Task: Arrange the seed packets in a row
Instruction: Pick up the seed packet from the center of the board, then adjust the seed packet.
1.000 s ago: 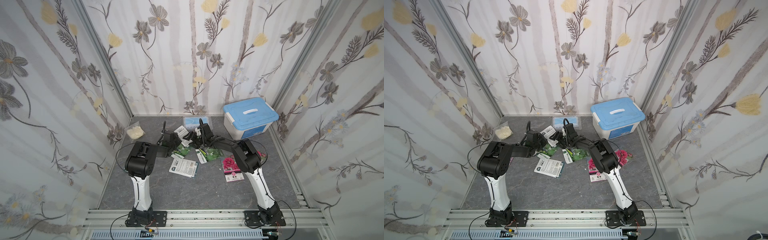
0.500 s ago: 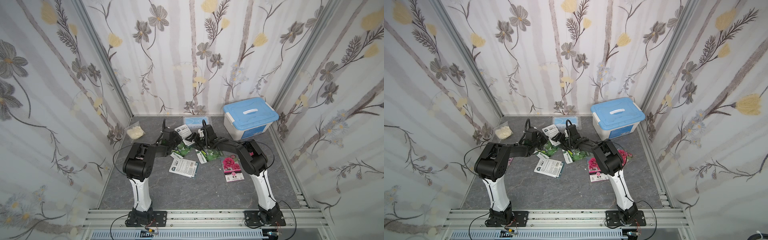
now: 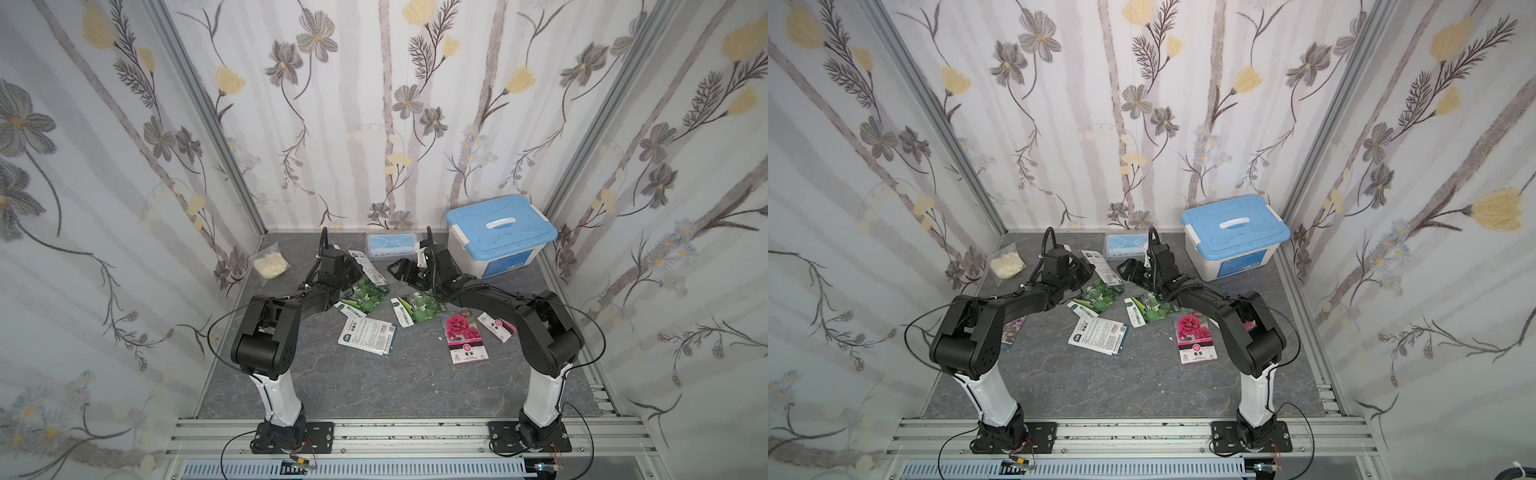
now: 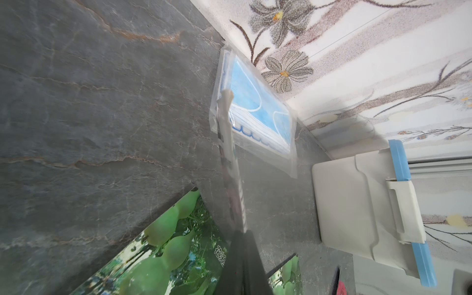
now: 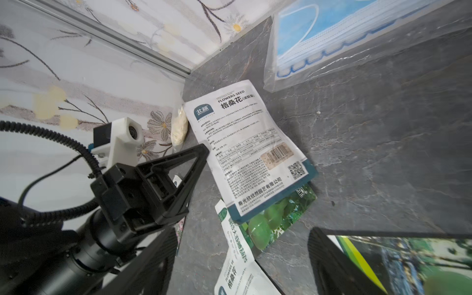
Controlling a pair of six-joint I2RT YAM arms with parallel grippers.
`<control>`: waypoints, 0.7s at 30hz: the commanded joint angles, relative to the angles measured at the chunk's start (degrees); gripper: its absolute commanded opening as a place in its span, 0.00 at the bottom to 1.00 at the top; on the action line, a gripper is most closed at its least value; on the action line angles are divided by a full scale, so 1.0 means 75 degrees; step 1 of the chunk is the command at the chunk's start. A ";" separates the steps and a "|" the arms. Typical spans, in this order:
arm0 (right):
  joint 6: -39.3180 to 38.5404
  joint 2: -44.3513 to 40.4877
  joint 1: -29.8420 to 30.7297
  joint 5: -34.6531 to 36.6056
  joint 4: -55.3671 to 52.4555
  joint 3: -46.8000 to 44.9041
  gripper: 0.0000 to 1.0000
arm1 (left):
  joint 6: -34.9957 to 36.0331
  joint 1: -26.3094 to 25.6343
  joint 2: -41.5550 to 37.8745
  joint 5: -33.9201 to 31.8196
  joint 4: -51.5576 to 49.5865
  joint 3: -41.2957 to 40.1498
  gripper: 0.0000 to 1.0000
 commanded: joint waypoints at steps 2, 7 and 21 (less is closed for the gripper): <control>-0.1661 -0.0914 0.0116 0.1222 0.0944 -0.1122 0.81 | 0.0159 0.0002 -0.0367 0.0080 -0.0546 0.0090 0.00; -0.3191 -0.1799 0.0778 0.2585 0.1550 -0.2024 0.82 | 0.0197 0.0003 -0.0762 0.0075 -0.0894 0.0089 0.00; -0.4796 -0.1295 0.2156 0.3507 0.2841 -0.1982 0.77 | 0.0185 -0.0103 -0.1514 -0.0068 -0.1683 -0.0008 0.00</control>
